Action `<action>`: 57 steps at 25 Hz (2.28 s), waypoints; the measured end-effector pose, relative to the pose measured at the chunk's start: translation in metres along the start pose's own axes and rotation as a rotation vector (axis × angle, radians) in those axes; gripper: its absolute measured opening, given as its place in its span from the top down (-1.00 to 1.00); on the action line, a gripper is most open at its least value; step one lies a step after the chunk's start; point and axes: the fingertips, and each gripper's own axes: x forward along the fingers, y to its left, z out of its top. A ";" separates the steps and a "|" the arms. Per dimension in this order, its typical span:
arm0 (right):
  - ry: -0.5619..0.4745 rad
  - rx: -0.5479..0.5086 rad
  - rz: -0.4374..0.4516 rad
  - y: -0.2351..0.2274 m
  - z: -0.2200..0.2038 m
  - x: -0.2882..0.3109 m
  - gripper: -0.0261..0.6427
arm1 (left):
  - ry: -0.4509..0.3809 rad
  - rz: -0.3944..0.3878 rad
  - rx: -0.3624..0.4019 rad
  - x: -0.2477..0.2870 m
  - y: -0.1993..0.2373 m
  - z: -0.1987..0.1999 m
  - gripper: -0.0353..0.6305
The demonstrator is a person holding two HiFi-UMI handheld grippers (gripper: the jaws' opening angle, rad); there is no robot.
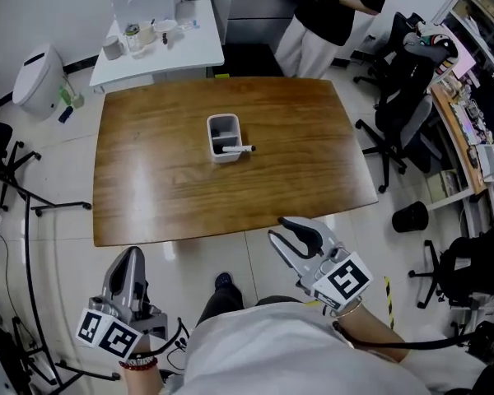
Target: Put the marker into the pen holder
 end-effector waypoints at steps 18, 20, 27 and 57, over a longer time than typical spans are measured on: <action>-0.105 0.088 -0.143 0.016 -0.041 -0.218 0.71 | 0.132 -0.090 0.071 -0.074 -0.157 -0.103 0.89; -0.124 0.100 -0.141 0.026 -0.049 -0.244 0.71 | 0.137 -0.106 0.095 -0.090 -0.186 -0.118 0.89; -0.168 0.119 -0.083 0.072 -0.058 -0.303 0.71 | 0.109 -0.061 0.103 -0.147 -0.241 -0.156 0.89; -0.202 0.042 -0.038 0.183 0.011 -0.306 0.72 | 0.057 -0.217 0.145 -0.218 -0.286 -0.122 0.89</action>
